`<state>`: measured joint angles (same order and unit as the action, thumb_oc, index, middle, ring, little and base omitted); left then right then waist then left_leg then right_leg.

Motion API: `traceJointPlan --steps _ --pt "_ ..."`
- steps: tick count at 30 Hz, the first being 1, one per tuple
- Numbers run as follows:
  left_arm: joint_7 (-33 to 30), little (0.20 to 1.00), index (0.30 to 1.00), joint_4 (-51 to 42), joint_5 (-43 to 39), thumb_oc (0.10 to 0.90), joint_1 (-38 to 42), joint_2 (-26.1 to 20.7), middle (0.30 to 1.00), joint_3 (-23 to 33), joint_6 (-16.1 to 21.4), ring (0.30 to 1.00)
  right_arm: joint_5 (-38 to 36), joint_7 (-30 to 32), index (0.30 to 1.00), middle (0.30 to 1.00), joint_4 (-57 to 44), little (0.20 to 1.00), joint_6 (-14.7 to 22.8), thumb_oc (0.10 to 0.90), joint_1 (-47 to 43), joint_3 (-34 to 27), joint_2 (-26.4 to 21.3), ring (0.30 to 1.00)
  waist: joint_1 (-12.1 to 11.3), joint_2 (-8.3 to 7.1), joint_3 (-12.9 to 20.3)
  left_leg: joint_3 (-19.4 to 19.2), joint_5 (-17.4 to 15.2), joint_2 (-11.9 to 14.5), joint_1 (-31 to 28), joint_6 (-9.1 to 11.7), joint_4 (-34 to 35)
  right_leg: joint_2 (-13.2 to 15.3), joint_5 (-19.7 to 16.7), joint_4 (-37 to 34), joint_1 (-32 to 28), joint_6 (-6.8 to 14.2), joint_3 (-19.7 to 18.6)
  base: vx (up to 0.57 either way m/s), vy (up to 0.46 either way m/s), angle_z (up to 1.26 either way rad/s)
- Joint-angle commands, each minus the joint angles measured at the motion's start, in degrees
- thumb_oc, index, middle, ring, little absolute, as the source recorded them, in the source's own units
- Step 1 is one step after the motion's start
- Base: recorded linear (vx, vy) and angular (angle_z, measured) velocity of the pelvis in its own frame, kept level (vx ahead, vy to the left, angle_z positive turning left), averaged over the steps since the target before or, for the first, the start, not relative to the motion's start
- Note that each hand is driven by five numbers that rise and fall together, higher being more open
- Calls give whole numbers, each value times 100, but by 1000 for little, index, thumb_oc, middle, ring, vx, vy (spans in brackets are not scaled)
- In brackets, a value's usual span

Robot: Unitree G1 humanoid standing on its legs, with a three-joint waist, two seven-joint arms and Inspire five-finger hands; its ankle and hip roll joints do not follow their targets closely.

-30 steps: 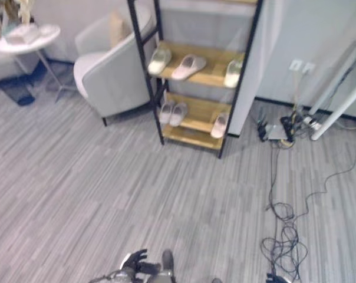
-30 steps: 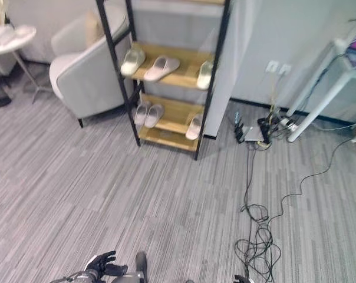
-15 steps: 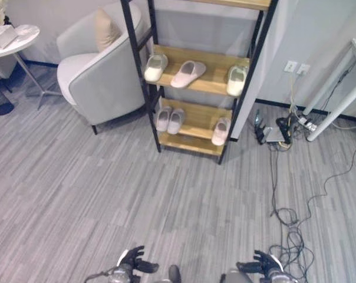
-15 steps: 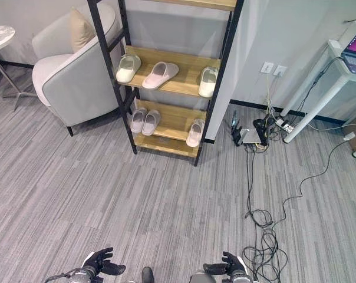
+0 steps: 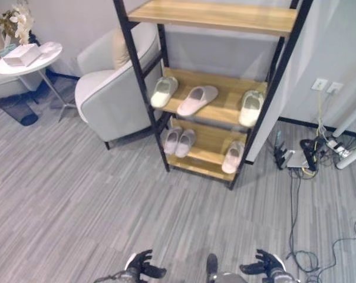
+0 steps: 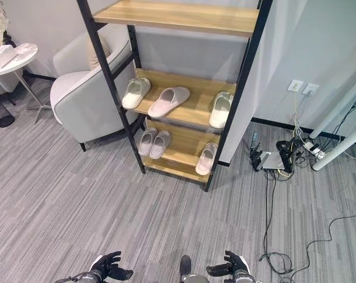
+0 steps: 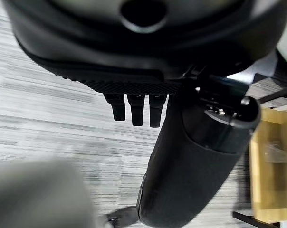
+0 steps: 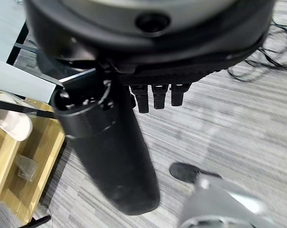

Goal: Arrange the slippers neatly on the shoe rack.

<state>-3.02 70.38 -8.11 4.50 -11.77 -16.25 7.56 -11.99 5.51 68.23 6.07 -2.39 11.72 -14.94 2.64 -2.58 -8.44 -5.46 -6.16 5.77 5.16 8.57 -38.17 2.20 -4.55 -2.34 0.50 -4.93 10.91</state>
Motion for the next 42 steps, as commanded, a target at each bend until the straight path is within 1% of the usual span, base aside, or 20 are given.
traceJointPlan --steps 1,3,4,5,6,7,11,14,17,20,21,22,24,26,32,33,35,38,40,42 --pt "-81 900 900 -148 138 800 335 -90 900 -168 183 900 -219 38 900 900 -9 900 145 800 63 39 -316 900 -106 -87 -134 -439 568 -44 278 -428 1031 142 725 491 -80 705 -201 257 -3 -6" --pt "-84 900 900 -116 146 800 323 -80 900 -173 180 900 -215 44 900 900 7 900 154 800 75 54 -315 900 -139 -82 -138 -461 511 -30 387 -446 1296 124 789 421 -176 750 -192 279 24 -7" --pt "-88 900 900 -75 166 800 302 -83 900 -185 169 900 -176 87 900 900 35 900 150 800 65 79 -315 900 -243 -70 -143 -515 556 42 703 -449 2005 69 892 286 -378 818 -240 210 45 1" --pt "-89 900 900 -74 166 800 300 -82 900 -186 169 900 -175 88 900 900 35 900 150 800 67 79 -316 900 -245 -78 -152 -521 551 31 673 -450 2023 80 900 279 -401 823 -242 311 74 3" --pt "-93 900 900 -62 174 800 289 -89 900 -189 175 900 -172 92 900 900 44 900 150 800 60 84 -313 900 -296 -42 -164 -459 735 68 749 -401 2362 26 950 235 -498 842 -288 316 93 -6" --pt "-110 900 900 -34 140 800 272 -105 900 -186 186 900 -183 112 900 900 31 900 163 800 46 101 -301 900 -398 29 -185 -278 1125 73 968 -303 2770 -89 1065 192 -701 851 -408 314 91 -8" --pt "-83 900 900 54 90 800 168 -113 900 -88 159 900 -133 71 900 900 18 900 161 800 102 117 -246 900 -466 32 -97 -154 1135 -32 823 -347 3048 -102 1293 331 -925 867 -584 330 132 -32" --pt "-58 900 900 117 117 800 116 -139 900 -31 133 900 -27 43 900 900 39 900 144 800 93 119 -186 900 -512 -34 11 -232 977 -192 692 -504 3008 90 1307 923 -843 1033 -642 235 150 -64" --pt "-47 900 900 106 176 800 178 -194 900 -47 113 900 72 -20 900 900 -61 900 144 800 -31 160 -156 900 -437 -14 -4 -430 676 -351 298 -787 3092 452 736 2125 -200 1377 -561 172 145 -35" --pt "-50 900 900 60 146 800 218 -228 900 -51 118 900 55 -24 900 900 -99 900 166 800 -64 145 -144 900 -392 49 -50 -485 521 -386 76 -889 3143 576 436 2628 161 1436 -437 154 91 -19" --pt "-63 900 900 20 107 800 232 -260 900 -34 127 900 64 -23 900 900 -93 900 155 800 -80 151 -126 900 -347 119 -57 -486 389 -395 -144 -914 3219 671 445 2614 454 1360 -183 219 87 -22" --pt "-63 900 900 20 107 800 230 -259 900 -33 127 900 64 -22 900 900 -93 900 155 800 -79 153 -127 900 -338 115 -66 -477 379 -402 -156 -913 3217 679 465 2630 443 1361 -175 249 50 -26" --pt "-41 900 900 16 71 800 220 -284 900 15 122 900 74 -22 900 900 -57 900 155 800 -89 161 -148 900 -233 146 -80 -430 198 -440 -465 -908 3322 593 627 2090 763 1249 171 302 -9 -30" --pt "-14 900 900 80 126 800 212 -282 900 32 120 900 94 -41 900 900 -79 900 149 800 -86 175 -197 900 -55 84 -123 -373 32 -584 -854 -882 3501 469 335 1323 1159 1243 415 398 -50 -16" --pt "29 900 900 143 244 800 166 -177 900 7 138 900 40 -35 900 900 10 900 156 800 131 74 -237 900 42 107 -3 -250 -176 -620 -1035 -710 3342 311 348 805 773 1126 339 198 -84 31" --pt "49 900 900 150 253 800 160 -155 900 -11 133 900 21 -31 900 900 46 900 149 800 160 56 -260 900 45 113 9 -272 -169 -579 -968 -622 3127 300 376 698 656 1089 365 139 -111 59" --pt "58 900 900 129 245 800 191 -102 900 -62 149 900 -89 -11 900 900 67 900 170 800 167 5 -303 900 43 72 -54 -419 158 -394 -583 -359 2204 322 425 549 388 991 376 50 -107 24" --pt "42 900 900 80 213 800 240 -62 900 -140 146 900 -177 8 900 900 63 900 161 800 105 44 -355 900 -39 4 -182 -422 516 -193 -19 -227 1189 284 543 441 112 790 319 49 -73 4" --pt "27 900 900 66 191 800 256 -57 900 -167 144 900 -206 2 900 900 68 900 150 800 117 56 -352 900 -91 6 -203 -341 489 -133 173 -297 1252 244 615 392 -5 766 240 129 17 -36" --pt "8 900 900 47 166 800 256 -54 900 -228 153 900 -226 18 900 900 85 900 151 800 144 70 -353 900 -165 -8 -184 -198 405 -69 325 -345 1911 221 680 299 -138 839 132 183 71 -48"
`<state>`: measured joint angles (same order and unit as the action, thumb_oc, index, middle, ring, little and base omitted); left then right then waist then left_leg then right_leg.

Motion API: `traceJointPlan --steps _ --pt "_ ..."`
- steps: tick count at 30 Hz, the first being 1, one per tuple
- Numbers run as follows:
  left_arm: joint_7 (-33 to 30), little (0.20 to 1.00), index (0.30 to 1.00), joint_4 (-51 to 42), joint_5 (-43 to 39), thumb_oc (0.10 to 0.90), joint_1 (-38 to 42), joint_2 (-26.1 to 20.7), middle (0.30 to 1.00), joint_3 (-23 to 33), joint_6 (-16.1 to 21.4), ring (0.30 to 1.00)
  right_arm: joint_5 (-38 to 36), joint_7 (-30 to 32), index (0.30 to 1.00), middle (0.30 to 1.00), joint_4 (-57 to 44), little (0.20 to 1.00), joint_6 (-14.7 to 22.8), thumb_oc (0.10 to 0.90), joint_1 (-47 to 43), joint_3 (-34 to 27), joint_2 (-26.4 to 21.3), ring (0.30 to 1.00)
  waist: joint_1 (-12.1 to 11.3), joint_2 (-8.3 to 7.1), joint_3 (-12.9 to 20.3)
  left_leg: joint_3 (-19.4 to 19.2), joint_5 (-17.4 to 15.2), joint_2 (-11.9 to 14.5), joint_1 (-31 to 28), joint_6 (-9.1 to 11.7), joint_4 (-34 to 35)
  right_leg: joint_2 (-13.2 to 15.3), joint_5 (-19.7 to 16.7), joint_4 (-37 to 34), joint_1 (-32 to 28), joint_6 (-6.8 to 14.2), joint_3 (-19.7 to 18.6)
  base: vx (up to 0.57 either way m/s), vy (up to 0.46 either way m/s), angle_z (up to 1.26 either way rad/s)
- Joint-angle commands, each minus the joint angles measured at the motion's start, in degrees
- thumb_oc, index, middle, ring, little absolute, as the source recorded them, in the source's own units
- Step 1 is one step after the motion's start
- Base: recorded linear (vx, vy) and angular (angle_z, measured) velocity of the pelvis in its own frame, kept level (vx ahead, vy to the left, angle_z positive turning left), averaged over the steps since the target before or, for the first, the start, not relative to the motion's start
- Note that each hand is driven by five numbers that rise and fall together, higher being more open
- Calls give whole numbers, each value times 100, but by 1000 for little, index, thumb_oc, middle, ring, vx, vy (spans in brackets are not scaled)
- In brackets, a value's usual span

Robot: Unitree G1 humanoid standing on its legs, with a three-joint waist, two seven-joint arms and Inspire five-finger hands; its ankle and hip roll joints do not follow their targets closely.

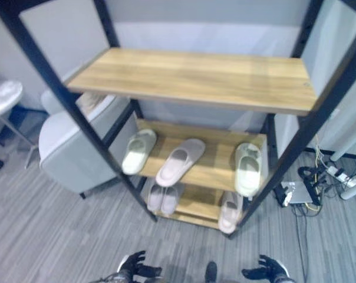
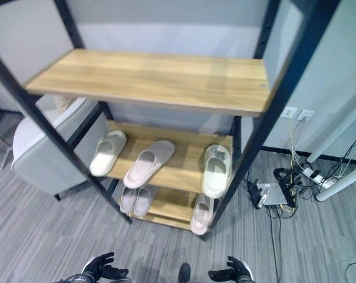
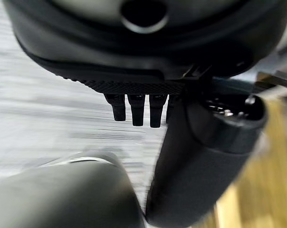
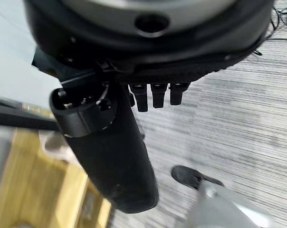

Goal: Arrange the slippers neatly on the shoe rack.

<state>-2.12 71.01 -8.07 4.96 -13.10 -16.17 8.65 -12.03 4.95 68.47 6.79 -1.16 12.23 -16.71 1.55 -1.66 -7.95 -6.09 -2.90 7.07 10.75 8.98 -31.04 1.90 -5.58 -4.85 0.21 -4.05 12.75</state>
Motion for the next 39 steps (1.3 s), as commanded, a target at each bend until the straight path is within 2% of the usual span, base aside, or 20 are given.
traceJointPlan --steps 1,2,3,5,7,10,15,16,20,22,25,26,27,29,32,39 --pt "-82 900 900 -15 161 800 207 79 900 -237 45 900 -222 74 900 900 61 900 79 800 23 20 -176 900 -58 -103 -238 -140 78 -204 -253 -387 1211 256 788 549 -120 753 -55 175 98 -38" --pt "-97 900 900 -14 143 800 210 82 900 -252 55 900 -214 79 900 900 63 900 86 800 28 30 -175 900 -99 -67 -236 5 166 -192 -235 -353 1602 216 821 527 -170 782 -115 162 134 -24" --pt "-113 900 900 -19 109 800 215 96 900 -283 68 900 -181 81 900 900 67 900 88 800 17 34 -193 900 -148 25 -223 312 388 -175 -245 -269 2125 143 884 498 -248 826 -240 190 168 -26" --pt "-114 900 900 5 106 800 218 107 900 -282 72 900 -158 79 900 900 74 900 105 800 12 28 -206 900 -157 56 -224 517 411 -197 -341 -221 2278 145 915 537 -282 838 -349 112 143 -36" --pt "-93 900 900 47 151 800 190 122 900 -287 64 900 -107 52 900 900 96 900 94 800 46 3 -190 900 -120 108 -157 495 391 -174 -519 -242 2505 175 898 519 -314 900 -362 75 132 -56" --pt "-84 900 900 37 187 800 161 100 900 -282 67 900 -85 31 900 900 85 900 107 800 71 5 -157 900 -133 100 -106 478 375 -211 -675 -286 2676 236 834 518 -280 946 -435 48 127 -25" --pt "-115 900 900 -8 186 800 156 19 900 -213 114 900 39 5 900 900 114 900 64 800 34 19 -84 900 -158 64 -76 313 325 -378 -860 -439 2995 491 637 516 -111 1185 -532 -11 170 -8" --pt "-151 900 900 -63 148 800 168 -21 900 -170 140 900 60 16 900 900 102 900 60 800 -17 23 -57 900 -192 57 -87 243 324 -448 -881 -497 3105 588 577 571 30 1286 -549 -57 166 -26" --pt "-240 900 900 -329 35 800 211 -143 900 -124 228 900 37 35 900 900 69 900 83 800 -95 11 -17 900 -250 55 -124 147 374 -514 -878 -578 3224 718 554 855 247 1378 -485 -73 121 -26" --pt "-295 900 900 -844 -90 800 256 -279 900 -104 350 900 3 55 900 900 36 900 140 800 -89 -32 13 900 -332 79 -123 87 461 -550 -879 -598 3383 723 662 1099 231 1396 -287 -74 72 -21" --pt "-278 900 900 -1676 -163 800 167 -395 900 -169 440 900 9 72 900 900 -38 900 153 800 -13 -94 9 900 -342 63 -93 95 496 -594 -945 -581 3478 724 642 971 163 1378 -110 -25 6 1" --pt "-278 900 900 -1690 -163 800 157 -400 900 -170 432 900 10 73 900 900 -40 900 152 800 -9 -94 11 900 -338 63 -89 100 496 -593 -944 -580 3477 723 641 966 159 1378 -104 -35 -28 12" --pt "-228 900 900 -2485 -186 800 -10 -501 900 -206 491 900 -11 83 900 900 -92 900 155 800 74 -152 11 900 -352 63 -66 90 523 -610 -924 -565 3489 678 627 788 97 1358 -125 -31 -32 19" --pt "-193 900 900 -2852 -171 800 -152 -579 900 -203 482 900 8 94 900 900 -142 900 162 800 103 -167 1 900 -366 67 -46 63 529 -594 -930 -550 3502 677 604 702 45 1362 -83 -23 -31 24" --pt "-12 900 900 -3970 -113 800 -712 -831 900 -36 490 900 105 63 900 900 -314 900 160 800 224 -237 -30 900 -429 75 17 42 549 -566 -971 -516 3550 658 612 504 -167 1341 9 -2 -58 7" --pt "124 900 900 -4726 -289 800 -1256 -924 900 291 462 900 223 27 900 900 -469 900 123 800 274 -239 -51 900 -474 112 21 136 589 -518 -1062 -470 3565 589 681 457 -341 1268 89 5 -59 9"
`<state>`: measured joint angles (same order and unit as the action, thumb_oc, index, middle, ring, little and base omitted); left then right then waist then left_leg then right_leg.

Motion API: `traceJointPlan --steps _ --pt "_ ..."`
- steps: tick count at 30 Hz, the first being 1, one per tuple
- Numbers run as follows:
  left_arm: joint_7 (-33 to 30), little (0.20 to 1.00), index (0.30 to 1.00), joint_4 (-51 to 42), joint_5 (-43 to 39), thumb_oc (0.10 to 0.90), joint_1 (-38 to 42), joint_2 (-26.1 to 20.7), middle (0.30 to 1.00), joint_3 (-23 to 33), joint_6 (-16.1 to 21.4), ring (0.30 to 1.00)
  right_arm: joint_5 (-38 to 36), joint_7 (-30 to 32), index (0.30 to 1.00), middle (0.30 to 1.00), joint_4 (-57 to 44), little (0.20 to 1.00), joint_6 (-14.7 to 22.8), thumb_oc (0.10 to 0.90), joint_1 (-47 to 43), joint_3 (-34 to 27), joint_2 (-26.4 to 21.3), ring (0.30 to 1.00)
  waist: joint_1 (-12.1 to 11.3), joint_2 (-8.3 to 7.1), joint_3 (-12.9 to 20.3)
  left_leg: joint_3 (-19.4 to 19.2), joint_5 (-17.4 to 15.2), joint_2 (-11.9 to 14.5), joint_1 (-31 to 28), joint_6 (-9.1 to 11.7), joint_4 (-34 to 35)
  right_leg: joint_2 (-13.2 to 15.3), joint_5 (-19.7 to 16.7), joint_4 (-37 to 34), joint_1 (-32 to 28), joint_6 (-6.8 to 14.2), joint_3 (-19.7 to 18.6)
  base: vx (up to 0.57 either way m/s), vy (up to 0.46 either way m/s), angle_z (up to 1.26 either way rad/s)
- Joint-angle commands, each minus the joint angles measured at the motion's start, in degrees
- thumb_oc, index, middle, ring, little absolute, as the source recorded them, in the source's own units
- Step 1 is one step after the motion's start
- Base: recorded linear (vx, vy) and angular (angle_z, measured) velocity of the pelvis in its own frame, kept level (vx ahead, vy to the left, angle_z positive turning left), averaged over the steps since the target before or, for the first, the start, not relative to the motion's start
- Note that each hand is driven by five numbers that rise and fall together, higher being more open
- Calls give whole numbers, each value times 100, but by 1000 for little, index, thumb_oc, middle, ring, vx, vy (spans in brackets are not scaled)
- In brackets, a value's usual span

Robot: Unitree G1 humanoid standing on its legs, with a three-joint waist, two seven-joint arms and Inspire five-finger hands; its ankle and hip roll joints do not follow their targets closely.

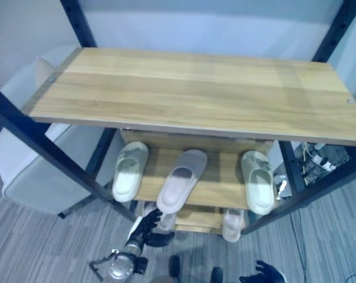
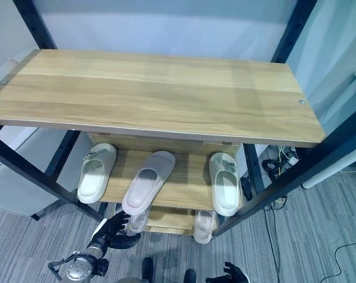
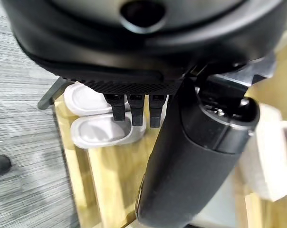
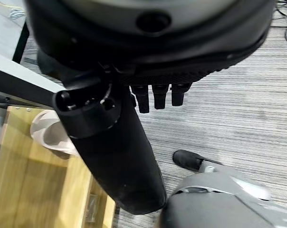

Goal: Arrange the slippers neatly on the shoe rack.

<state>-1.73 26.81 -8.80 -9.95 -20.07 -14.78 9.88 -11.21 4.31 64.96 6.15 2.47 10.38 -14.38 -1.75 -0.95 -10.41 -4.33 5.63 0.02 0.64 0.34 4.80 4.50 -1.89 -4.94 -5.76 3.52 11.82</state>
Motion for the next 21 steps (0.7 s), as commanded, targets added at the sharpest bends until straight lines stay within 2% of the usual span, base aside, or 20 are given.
traceJointPlan --steps 1,5,14,21 --pt "95 900 900 -397 -234 800 191 -236 900 206 332 900 157 82 900 900 -157 900 186 800 -88 -56 -299 900 -155 50 255 -19 -260 196 -59 401 -21 321 326 470 243 499 191 -17 -61 13" --pt "130 900 900 -636 -271 800 55 -276 900 318 330 900 175 81 900 900 -228 900 182 800 -95 -74 -374 900 -192 103 229 77 -209 231 -69 442 -41 272 391 463 176 440 268 -17 -57 14" --pt "358 900 900 -1827 -833 800 -364 -419 900 659 406 900 169 95 900 900 -268 900 193 800 -87 -150 -551 900 -358 200 158 308 -33 363 13 598 -118 101 497 341 6 294 499 -26 -62 11" --pt "505 900 900 -2392 -1237 800 -547 -439 900 782 417 900 166 92 900 900 -288 900 211 800 -101 -119 -639 900 -470 261 116 454 68 423 115 687 -225 8 513 189 -129 231 644 -38 -58 16"
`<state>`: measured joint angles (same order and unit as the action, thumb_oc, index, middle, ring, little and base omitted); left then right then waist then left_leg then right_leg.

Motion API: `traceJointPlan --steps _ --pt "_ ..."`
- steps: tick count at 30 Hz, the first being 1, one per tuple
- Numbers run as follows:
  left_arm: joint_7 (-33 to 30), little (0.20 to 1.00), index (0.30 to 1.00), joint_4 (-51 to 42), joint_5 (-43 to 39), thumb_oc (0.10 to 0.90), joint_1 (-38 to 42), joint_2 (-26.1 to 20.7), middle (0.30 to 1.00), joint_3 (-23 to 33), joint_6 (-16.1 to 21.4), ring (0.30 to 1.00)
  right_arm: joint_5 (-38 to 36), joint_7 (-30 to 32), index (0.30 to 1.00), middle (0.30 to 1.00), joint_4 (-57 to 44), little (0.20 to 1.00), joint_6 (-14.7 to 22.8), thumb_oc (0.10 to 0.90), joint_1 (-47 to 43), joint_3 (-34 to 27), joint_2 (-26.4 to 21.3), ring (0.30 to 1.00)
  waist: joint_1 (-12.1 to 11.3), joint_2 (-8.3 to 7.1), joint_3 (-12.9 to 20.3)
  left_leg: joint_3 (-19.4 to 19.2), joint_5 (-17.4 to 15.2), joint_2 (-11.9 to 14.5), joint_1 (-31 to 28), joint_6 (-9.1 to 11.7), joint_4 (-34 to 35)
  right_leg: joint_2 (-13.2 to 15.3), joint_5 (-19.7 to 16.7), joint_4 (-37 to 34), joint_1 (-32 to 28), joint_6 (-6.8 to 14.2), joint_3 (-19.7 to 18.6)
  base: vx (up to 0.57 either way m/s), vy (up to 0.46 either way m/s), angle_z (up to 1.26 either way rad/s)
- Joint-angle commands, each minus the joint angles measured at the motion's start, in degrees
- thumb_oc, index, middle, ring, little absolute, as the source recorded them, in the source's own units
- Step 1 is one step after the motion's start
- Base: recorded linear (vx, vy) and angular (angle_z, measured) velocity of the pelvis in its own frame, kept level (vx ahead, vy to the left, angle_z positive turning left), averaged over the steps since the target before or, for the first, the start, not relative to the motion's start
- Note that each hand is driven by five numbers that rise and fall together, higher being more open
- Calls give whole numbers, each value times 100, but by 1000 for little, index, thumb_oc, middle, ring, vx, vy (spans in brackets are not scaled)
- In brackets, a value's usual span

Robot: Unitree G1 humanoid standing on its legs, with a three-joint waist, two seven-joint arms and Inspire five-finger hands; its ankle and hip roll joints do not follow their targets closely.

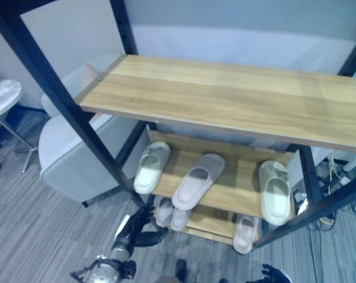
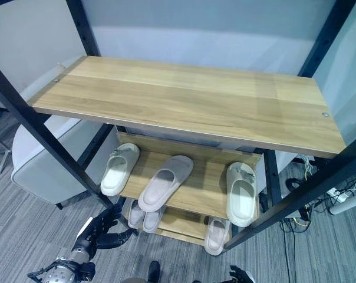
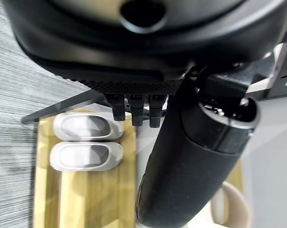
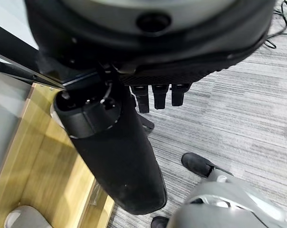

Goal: Arrange the slippers neatly on the shoe rack.

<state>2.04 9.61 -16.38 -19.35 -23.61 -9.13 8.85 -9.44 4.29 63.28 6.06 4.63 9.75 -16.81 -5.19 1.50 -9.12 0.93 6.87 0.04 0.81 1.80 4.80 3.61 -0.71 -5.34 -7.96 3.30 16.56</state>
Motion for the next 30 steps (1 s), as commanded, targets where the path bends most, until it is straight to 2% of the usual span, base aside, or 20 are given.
traceJointPlan --steps 1,12,22,23,30 --pt "147 900 900 -751 -577 800 373 -83 900 227 512 900 -11 92 900 900 -124 900 221 800 -323 -44 -410 900 -130 28 -16 -54 -45 426 105 557 -240 76 401 204 63 239 186 -29 -50 13" --pt "226 900 900 -1370 -1022 800 425 -8 900 247 503 900 -17 97 900 900 -46 900 210 800 -300 -18 -422 900 -87 105 -18 -14 3 469 76 597 -272 0 435 110 -90 180 203 -4 -11 5" --pt "125 900 900 -1772 -983 800 770 12 900 72 537 900 -59 114 900 900 33 900 226 800 -207 10 -326 900 87 54 67 -153 -110 484 -178 552 -170 -18 435 88 -183 200 86 31 4 -2" --pt "-8 900 900 -1811 -664 800 1007 -78 900 0 579 900 -80 119 900 900 76 900 227 800 -200 24 -288 900 167 23 111 -218 -163 486 -263 534 -106 -4 415 76 -186 234 27 83 35 -4" --pt "-484 900 900 -1582 395 800 1630 -373 900 -91 766 900 -49 107 900 900 47 900 239 800 -129 69 -203 900 305 -41 203 -377 -265 491 -376 524 -8 33 365 50 -176 319 -80 54 27 -12"
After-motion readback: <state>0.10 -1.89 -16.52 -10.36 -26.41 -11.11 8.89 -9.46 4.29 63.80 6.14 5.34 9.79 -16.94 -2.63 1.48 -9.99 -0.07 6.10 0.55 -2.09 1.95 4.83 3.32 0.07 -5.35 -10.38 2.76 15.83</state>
